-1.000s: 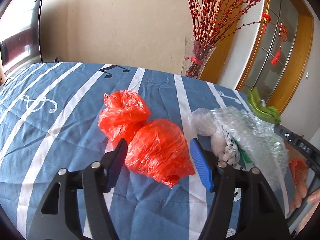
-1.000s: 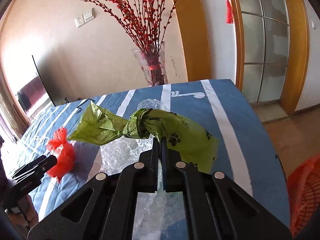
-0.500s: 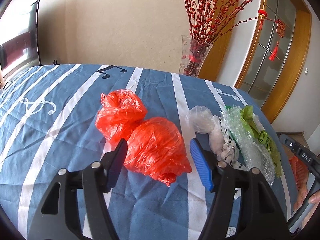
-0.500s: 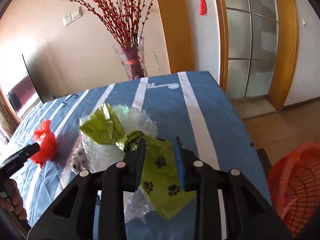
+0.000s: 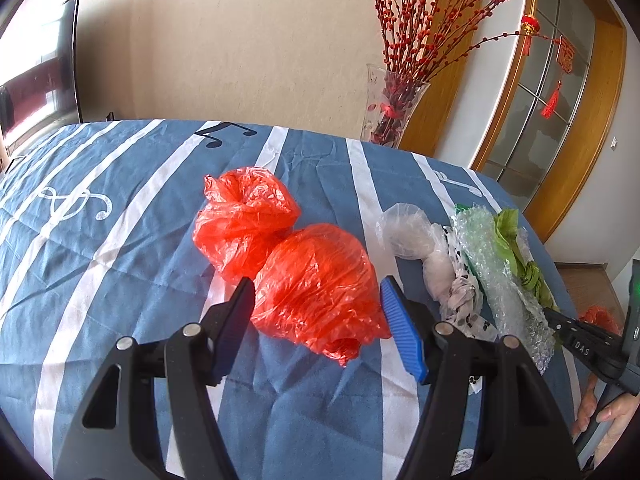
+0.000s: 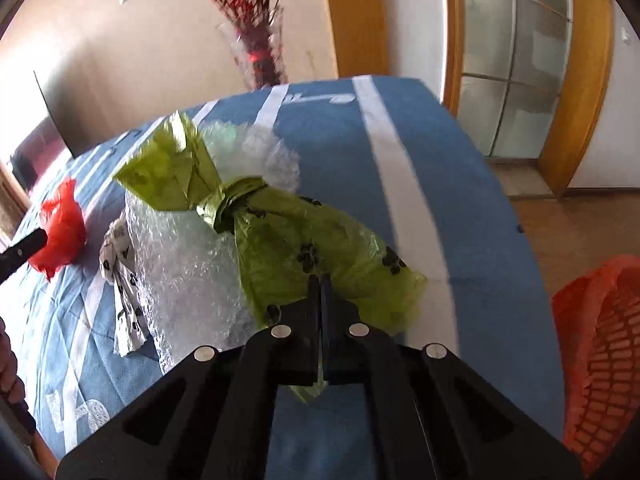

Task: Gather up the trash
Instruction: 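Grasp the green paw-print bag with the right gripper while the left gripper grasps a red bag, then carry both bags to the red basket and open both grippers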

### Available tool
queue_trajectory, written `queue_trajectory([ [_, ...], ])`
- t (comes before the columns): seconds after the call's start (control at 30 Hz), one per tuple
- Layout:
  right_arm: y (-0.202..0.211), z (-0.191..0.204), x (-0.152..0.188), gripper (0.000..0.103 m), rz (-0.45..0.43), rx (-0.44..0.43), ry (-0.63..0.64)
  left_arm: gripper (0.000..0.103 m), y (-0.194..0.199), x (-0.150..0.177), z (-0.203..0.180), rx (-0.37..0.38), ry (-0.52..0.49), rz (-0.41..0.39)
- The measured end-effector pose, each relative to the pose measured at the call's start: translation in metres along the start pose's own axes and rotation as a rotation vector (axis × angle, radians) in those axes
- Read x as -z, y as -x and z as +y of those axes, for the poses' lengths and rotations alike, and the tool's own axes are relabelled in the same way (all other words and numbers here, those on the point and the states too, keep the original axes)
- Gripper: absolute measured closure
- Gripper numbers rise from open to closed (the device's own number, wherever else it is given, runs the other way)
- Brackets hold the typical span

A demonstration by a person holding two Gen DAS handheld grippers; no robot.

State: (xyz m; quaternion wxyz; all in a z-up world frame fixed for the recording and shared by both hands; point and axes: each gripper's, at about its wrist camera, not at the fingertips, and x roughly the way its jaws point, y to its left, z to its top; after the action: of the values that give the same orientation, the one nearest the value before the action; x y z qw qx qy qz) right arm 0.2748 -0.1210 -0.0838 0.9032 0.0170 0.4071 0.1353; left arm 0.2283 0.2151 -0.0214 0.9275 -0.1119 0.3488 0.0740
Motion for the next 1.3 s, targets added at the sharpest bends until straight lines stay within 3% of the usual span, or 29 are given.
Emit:
queue_trajectory([
  [0.33, 0.052, -0.027, -0.004, 0.102, -0.159, 0.047, -0.061, 0.039, -0.003, 0.0, -0.006, -0.002, -0.016, 0.01],
  [0.43, 0.061, -0.032, -0.004, 0.102, -0.18, 0.055, -0.067, 0.032, -0.013, 0.0, -0.012, -0.018, -0.038, 0.029],
  [0.6, 0.068, -0.033, -0.003, 0.102, -0.187, 0.067, -0.048, 0.034, -0.029, 0.006, -0.02, -0.065, -0.066, 0.059],
  [0.7, 0.069, -0.03, -0.002, 0.102, -0.189, 0.068, -0.039, 0.071, -0.034, 0.008, -0.022, -0.059, -0.083, 0.068],
  [0.73, 0.07, -0.03, -0.002, 0.102, -0.192, 0.068, -0.041, 0.09, -0.037, 0.008, -0.021, -0.038, -0.079, 0.084],
  [0.77, 0.071, -0.03, -0.002, 0.102, -0.194, 0.066, -0.043, 0.093, -0.038, 0.007, -0.02, -0.025, -0.072, 0.092],
  [1.03, 0.098, -0.031, -0.005, 0.102, -0.25, 0.051, -0.047, 0.096, 0.001, -0.002, -0.023, 0.05, -0.077, 0.005],
  [1.3, 0.132, -0.038, -0.005, 0.102, -0.318, 0.061, -0.055, 0.096, 0.047, -0.01, -0.08, 0.202, -0.166, -0.038],
])
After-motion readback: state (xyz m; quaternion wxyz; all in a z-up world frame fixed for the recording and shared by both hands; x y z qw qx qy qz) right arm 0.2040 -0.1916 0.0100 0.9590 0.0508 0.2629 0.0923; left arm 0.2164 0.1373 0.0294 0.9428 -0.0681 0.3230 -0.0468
